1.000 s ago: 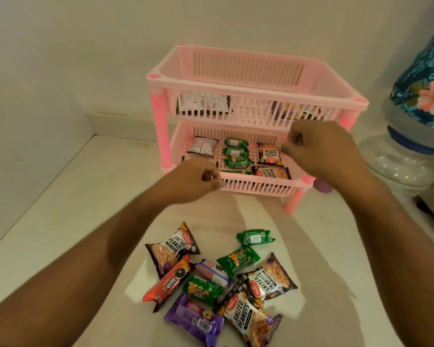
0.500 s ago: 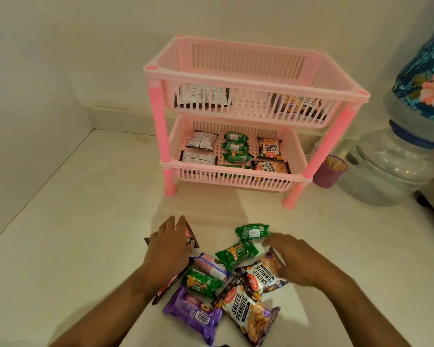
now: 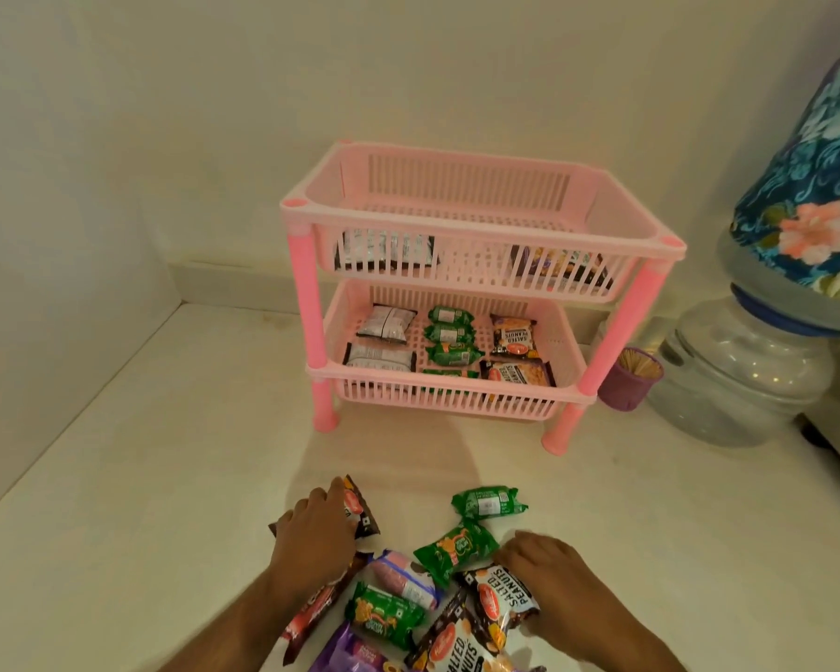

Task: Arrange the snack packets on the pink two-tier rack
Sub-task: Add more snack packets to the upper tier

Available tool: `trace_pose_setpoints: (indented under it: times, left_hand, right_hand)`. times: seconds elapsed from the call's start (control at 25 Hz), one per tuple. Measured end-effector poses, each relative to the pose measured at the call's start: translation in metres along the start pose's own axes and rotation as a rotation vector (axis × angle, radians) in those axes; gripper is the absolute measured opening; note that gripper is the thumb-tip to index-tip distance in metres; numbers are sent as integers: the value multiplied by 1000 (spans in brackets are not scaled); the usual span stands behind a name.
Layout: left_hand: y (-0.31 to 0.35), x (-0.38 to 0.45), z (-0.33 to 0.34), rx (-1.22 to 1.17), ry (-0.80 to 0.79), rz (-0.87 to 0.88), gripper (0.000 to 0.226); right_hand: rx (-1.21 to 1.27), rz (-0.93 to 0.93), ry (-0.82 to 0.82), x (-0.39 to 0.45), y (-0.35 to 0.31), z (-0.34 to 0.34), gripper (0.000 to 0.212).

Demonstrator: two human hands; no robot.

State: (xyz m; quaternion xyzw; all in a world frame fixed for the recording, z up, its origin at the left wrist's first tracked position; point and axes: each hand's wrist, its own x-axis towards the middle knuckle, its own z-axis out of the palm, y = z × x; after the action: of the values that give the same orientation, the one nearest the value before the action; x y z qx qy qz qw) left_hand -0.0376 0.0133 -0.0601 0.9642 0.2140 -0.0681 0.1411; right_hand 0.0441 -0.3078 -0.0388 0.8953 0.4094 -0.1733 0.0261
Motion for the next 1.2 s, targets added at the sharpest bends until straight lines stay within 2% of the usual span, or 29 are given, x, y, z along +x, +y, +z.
trace_pose_setpoints:
  times: [0.16,0.28,0.36,0.48,0.56,0.64,0.84,0.96,1.08,1.2]
  left_hand:
    - [0,4,-3,63,45,12,56]
    - [-4,9,-10,115,69,32,59]
    - [-5,13,-18,165,114,65,58]
    - [0,20,-40,237,160,151,65]
    - [12,23,-71,227,178,234,65]
    - [31,24,-112,193,181,361,62]
    - [89,6,-237,-93,118,606,40]
    - [114,9,-306,-167,142,731,46]
    - [128,38,-363,-162,219,744,49]
    - [136,85,-400,-114,314,677,45]
  right_hand:
    - [-45,0,9,2,7,-11,62]
    - [-164,-15,140,4,17,-27,60]
    - [-124,12,79,2,18,-48,66]
    - [-104,-6,73,0,27,-88,52]
    - [-36,31,60,-7,28,-134,43]
    - [11,59,102,-15,29,-186,44]
    - [-64,45,232,-23,26,-312,32]
    - [-68,34,274,-21,25,-378,34]
    - [-92,61,322,-3,31,-428,35]
    - [-153,119,331,30,43,-458,34]
